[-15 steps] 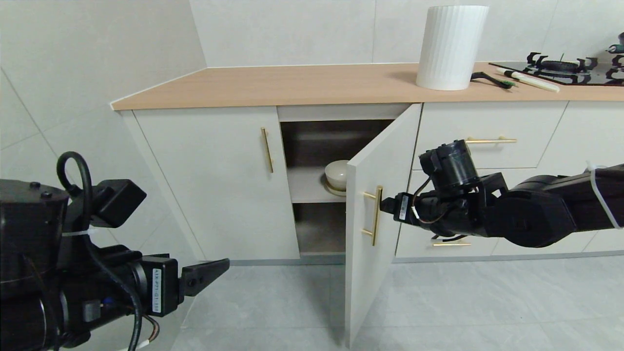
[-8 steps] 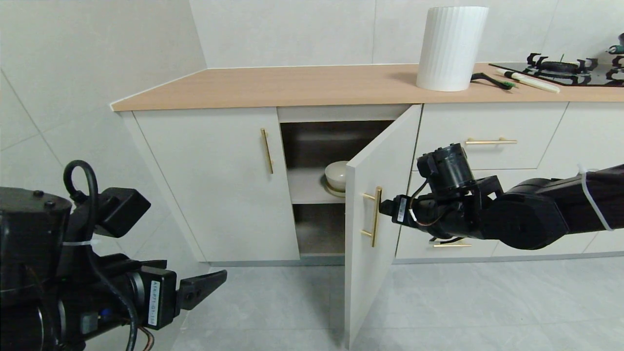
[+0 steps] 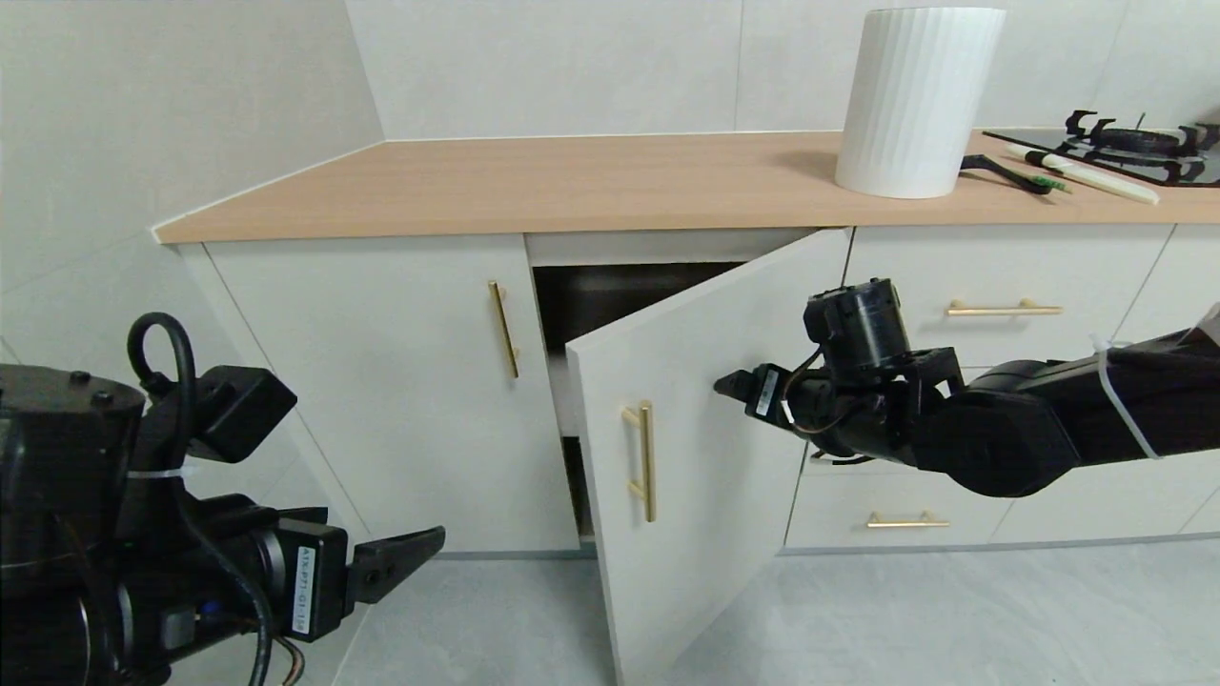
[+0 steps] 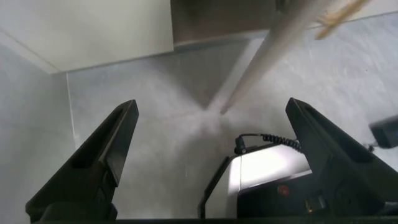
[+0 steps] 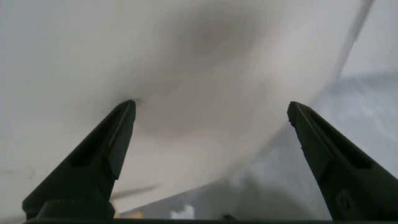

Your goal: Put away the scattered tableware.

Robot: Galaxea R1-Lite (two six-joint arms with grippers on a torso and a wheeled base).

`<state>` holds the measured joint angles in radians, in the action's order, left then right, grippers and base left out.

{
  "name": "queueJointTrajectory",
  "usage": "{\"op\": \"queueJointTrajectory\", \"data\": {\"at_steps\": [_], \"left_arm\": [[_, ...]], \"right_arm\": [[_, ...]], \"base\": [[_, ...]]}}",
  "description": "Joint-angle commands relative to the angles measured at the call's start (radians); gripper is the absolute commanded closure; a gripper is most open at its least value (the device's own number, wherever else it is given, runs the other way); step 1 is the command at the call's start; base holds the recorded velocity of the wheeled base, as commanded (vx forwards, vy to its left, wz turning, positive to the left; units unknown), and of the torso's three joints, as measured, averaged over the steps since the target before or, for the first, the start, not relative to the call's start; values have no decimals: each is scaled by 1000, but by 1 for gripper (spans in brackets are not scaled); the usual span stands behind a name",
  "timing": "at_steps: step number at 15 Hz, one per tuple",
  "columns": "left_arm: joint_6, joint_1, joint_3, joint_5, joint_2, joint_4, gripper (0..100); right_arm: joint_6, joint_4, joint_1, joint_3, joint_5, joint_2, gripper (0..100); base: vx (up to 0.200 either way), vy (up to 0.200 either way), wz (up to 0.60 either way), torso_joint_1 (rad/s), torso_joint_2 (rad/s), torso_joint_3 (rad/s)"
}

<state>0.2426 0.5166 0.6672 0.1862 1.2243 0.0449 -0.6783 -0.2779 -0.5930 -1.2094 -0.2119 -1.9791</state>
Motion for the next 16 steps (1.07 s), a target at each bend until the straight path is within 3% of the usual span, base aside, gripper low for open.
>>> {"op": "queueJointTrajectory", "data": {"at_steps": [1,7,13,16], "left_arm": [[3,-1,3,1,3,-2,0],[3,-1,3,6,0,-2,0],[3,-1,3,4,1,-2,0],[4,-1,0,4,-3,-2,0]], "right_arm": [[-10,-12,-5,-1,-1,-17,0],[-70,-185,-21,-24,-50,-104,0],[-122,-195,-18,-150,-202,-219,0],[-121,-199,-14,-157,-202,-233,0]], "base": [[0,0,0,0,0,0],[0,0,0,0,0,0],[0,0,0,0,0,0],[0,0,0,0,0,0]]}}
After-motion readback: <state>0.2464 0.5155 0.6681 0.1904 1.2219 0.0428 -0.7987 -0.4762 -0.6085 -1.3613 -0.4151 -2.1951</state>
